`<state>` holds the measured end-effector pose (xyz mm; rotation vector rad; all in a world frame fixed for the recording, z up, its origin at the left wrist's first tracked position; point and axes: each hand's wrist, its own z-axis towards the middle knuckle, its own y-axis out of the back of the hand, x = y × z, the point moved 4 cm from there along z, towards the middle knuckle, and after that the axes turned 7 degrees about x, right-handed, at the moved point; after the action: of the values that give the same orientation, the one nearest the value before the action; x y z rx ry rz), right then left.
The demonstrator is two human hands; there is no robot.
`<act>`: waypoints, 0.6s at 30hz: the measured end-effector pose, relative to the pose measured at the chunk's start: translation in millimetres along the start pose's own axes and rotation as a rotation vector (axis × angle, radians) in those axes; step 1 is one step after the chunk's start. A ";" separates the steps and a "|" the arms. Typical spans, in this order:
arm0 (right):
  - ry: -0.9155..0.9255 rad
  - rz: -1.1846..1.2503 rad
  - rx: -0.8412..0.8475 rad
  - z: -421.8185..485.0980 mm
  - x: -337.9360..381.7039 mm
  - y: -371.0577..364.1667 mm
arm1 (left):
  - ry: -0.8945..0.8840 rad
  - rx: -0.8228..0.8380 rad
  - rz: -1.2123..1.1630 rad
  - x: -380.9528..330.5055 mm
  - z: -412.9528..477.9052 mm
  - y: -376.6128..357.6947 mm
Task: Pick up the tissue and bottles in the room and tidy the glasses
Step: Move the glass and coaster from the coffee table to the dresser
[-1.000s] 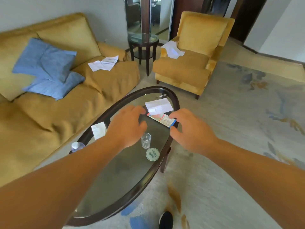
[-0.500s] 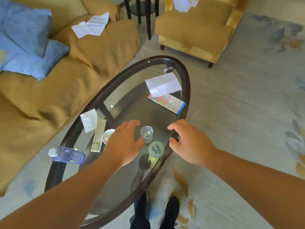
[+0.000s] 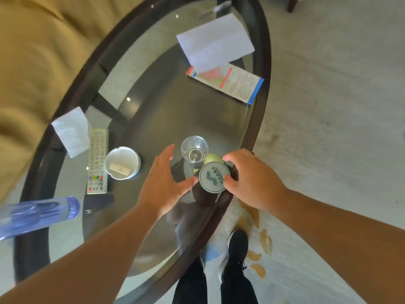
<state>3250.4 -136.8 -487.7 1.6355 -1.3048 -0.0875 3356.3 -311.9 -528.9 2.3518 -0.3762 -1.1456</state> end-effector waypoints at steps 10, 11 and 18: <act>-0.019 0.009 0.005 41.5 -24.1 -42.5 | -0.112 -0.036 -0.189 9.4 59.0 -31.8; -0.022 0.002 0.006 43.7 -26.0 -44.4 | -0.125 -0.049 -0.189 7.3 61.1 -31.9; -0.084 -0.043 0.018 53.6 -35.8 -51.5 | -0.168 -0.086 -0.152 0.7 62.3 -26.1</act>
<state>3239.7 -147.8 -568.8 1.6910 -1.3376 -0.1723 3308.1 -309.7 -576.3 2.2481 -0.2035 -1.4070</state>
